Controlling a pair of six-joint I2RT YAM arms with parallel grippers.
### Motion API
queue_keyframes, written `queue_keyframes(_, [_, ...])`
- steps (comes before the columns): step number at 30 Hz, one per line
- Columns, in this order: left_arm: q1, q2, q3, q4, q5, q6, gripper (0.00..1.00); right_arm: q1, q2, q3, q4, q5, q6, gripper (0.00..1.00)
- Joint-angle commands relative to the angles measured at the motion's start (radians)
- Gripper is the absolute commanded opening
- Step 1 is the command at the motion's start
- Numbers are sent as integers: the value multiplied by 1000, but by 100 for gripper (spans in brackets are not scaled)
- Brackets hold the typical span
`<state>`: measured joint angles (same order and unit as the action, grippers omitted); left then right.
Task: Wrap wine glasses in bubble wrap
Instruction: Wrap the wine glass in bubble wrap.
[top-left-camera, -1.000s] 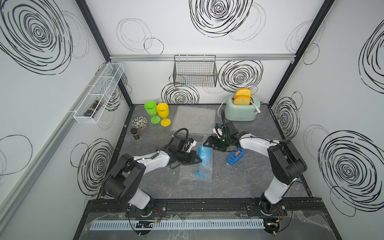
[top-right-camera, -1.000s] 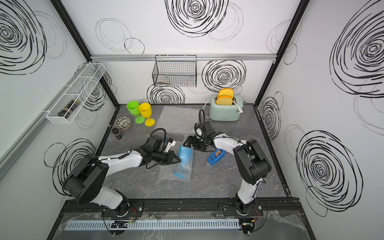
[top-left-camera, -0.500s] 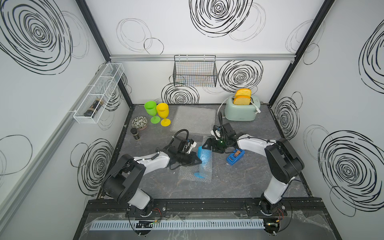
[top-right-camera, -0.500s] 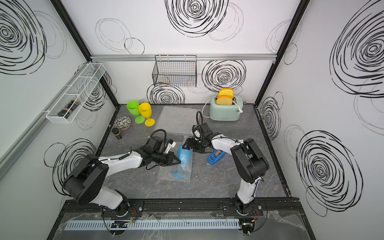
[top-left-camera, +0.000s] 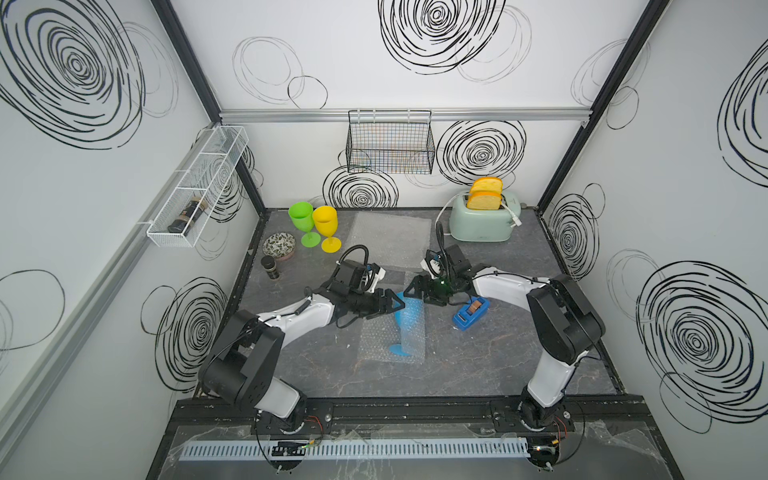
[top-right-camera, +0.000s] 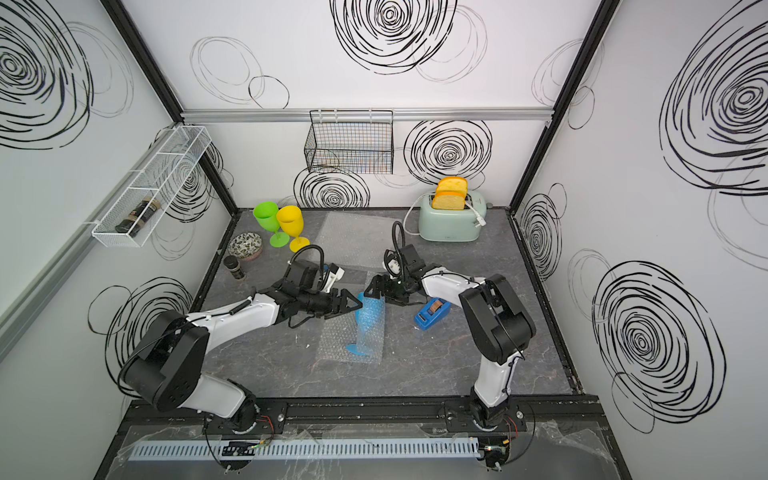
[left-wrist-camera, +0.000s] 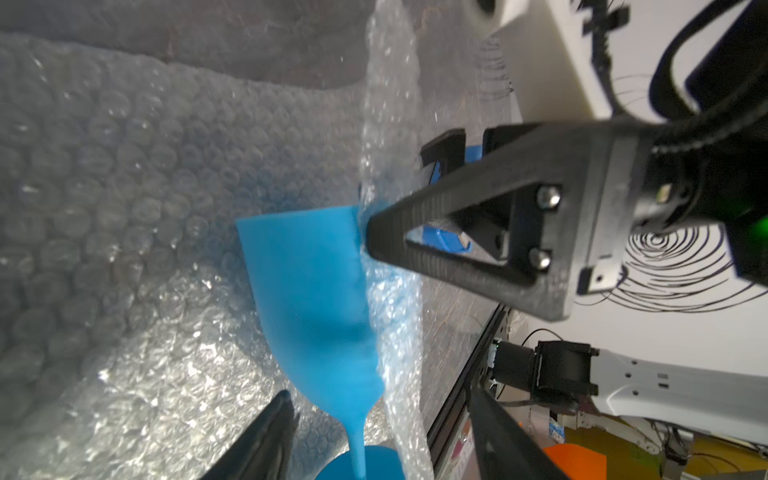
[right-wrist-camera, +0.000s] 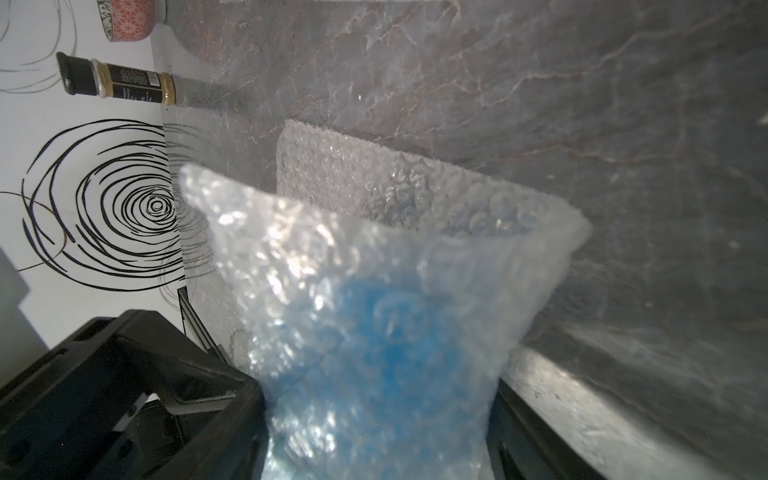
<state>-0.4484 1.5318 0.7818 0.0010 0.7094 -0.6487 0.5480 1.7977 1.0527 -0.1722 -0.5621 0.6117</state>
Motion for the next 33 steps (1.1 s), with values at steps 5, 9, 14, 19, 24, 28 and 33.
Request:
queue_keyframes(5, [-8,107,48,16,27,21,69,15,24,20,-41,27,-12,82])
queue_keyframes(9, [-27,122,33,19,23,18,56,17,29,30,-61,32,-25,82])
queue_keyframes(14, [-41,118,13,28,16,15,44,28,25,23,-56,31,-29,83])
queue_keyframes(19, [-46,117,3,30,2,22,44,32,5,3,-46,33,-24,88])
queue_keyframes(24, [-49,125,4,10,-18,37,45,25,-34,-10,-57,22,-33,90])
queue_keyframes(28, [-52,126,0,10,-29,41,45,14,-53,-20,-66,14,-39,90])
queue_keyframes(33, [-53,120,-6,15,-28,41,44,10,-60,-39,-52,-4,-38,90])
